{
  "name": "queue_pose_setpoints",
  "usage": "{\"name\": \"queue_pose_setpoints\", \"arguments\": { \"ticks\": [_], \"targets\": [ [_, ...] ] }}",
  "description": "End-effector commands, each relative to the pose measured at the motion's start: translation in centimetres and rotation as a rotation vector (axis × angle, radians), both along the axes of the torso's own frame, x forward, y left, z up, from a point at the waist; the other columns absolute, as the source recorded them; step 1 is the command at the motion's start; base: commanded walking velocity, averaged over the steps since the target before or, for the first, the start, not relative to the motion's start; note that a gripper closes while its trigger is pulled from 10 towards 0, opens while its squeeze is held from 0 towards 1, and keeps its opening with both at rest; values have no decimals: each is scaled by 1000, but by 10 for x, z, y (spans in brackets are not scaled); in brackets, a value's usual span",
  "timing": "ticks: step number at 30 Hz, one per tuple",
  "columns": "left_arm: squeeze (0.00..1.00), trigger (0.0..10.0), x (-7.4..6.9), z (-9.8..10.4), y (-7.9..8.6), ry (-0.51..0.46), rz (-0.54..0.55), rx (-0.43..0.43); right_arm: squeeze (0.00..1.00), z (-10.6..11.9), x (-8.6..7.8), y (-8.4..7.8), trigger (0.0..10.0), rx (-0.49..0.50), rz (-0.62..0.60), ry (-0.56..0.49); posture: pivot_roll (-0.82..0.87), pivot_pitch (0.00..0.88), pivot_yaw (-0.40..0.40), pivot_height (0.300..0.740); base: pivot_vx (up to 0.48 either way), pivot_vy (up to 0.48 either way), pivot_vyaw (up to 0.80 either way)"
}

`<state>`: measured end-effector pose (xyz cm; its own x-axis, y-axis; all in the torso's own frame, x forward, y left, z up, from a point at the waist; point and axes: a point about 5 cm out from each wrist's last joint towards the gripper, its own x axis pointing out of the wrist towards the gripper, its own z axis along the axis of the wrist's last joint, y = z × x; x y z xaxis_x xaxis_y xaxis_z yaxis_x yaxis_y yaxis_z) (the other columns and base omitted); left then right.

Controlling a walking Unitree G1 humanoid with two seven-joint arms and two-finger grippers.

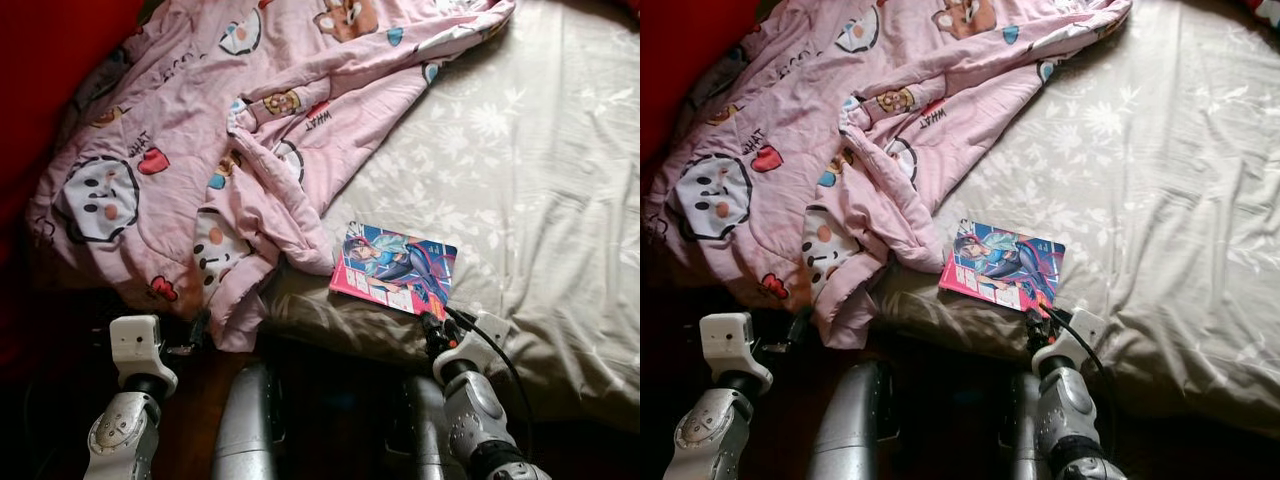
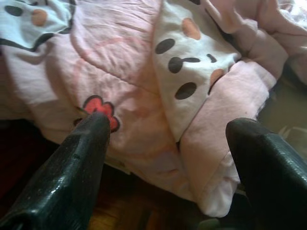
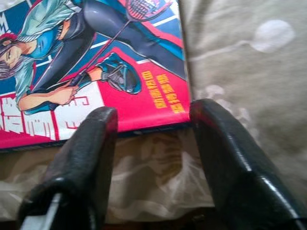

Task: Clean up the room

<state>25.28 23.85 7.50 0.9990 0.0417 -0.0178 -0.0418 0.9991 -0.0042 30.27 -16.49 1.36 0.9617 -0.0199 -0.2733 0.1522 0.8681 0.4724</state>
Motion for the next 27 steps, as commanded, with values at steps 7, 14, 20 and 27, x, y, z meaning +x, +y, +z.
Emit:
{"name": "queue_pose_setpoints", "arguments": {
  "ticks": [7, 14, 20, 27],
  "targets": [
    [0, 10000, -14, -6, 11, 55, 35, 5, 0, -13, -10, 3, 10000, 49, -21, 61, 153, 430, 73, 608, 0, 0, 0],
    [0, 10000, -22, -4, 15, 63, 40, 18, 0, -16, -12, 6, 10000, 105, -6, 69, 183, 449, 90, 608, 0, 0, 0],
    [0, 10000, -27, -1, 17, 71, 42, 27, 0, -18, -13, 10, 10000, 198, 8, 65, 192, 459, 99, 608, 0, 0, 0],
    [0, 10000, -35, -1, 18, 89, 38, 37, 0, -25, -19, 12, 10000, 327, -5, 80, 219, 479, 118, 608, 0, 0, 0]
  ]
}}
